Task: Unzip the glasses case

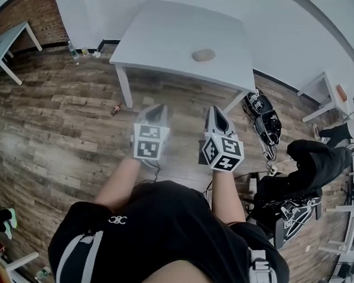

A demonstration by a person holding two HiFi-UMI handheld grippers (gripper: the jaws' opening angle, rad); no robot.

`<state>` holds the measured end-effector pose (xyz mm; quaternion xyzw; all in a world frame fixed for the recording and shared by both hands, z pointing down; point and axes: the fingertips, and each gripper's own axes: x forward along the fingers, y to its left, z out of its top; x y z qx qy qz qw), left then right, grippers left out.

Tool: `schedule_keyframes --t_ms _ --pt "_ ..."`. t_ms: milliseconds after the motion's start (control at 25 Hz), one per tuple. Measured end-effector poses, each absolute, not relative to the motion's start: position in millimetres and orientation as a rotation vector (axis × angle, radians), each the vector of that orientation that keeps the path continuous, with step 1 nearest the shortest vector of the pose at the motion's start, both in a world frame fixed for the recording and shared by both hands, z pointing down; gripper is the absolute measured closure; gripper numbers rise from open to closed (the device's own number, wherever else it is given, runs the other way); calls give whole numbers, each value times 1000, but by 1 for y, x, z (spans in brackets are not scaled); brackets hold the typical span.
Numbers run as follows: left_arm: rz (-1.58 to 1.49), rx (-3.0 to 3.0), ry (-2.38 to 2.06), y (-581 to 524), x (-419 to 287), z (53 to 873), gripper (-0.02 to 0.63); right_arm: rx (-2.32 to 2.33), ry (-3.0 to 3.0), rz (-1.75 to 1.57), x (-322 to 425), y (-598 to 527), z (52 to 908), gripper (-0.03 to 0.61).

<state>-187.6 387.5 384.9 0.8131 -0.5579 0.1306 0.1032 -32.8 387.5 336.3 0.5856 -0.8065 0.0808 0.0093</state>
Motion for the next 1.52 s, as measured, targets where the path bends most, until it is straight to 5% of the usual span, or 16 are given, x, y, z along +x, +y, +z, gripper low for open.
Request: schedule_keyframes --t_ms 920,1520 --pt "460 2349 -1670 299 -205 422 617 1825 -2534 296 -33 288 356 572" --pt "548 2323 -1722 134 -102 397 617 1801 -2579 371 72 122 350 572"
